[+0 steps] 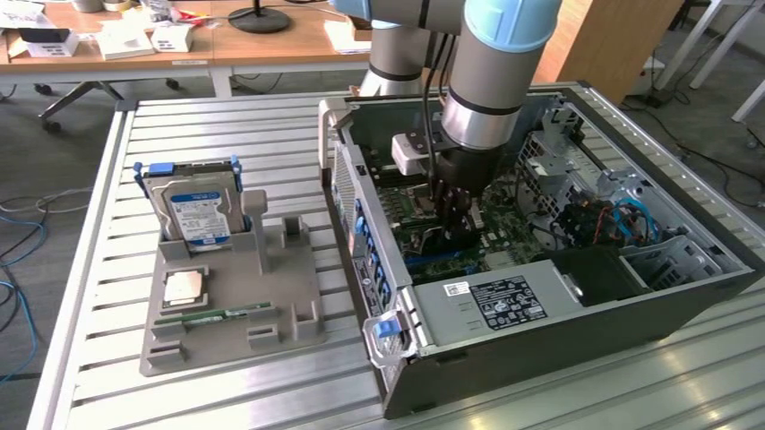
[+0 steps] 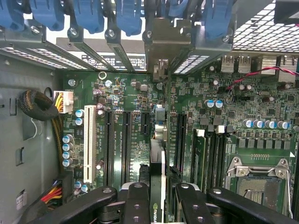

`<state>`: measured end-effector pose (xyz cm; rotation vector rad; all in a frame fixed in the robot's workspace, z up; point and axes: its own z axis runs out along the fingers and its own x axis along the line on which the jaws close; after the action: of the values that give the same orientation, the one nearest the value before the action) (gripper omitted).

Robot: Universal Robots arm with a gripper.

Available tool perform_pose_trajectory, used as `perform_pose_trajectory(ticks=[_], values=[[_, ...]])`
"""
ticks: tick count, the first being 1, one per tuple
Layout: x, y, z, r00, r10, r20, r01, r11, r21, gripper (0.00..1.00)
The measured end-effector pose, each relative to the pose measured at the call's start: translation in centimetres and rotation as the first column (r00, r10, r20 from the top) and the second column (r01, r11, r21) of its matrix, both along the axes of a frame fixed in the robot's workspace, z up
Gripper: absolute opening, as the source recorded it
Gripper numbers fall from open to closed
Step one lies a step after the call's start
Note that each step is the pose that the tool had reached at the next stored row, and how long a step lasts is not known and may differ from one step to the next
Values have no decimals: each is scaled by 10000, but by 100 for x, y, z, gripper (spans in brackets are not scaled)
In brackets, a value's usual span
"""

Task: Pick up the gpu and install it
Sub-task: 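Insert the gpu into the slot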

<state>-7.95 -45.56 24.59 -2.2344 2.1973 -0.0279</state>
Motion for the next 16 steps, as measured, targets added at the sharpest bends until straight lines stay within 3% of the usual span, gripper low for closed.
perform_pose_trajectory(ticks=[16], values=[[-1,0,-10,10000,0,5,0,10000,-2,26]])
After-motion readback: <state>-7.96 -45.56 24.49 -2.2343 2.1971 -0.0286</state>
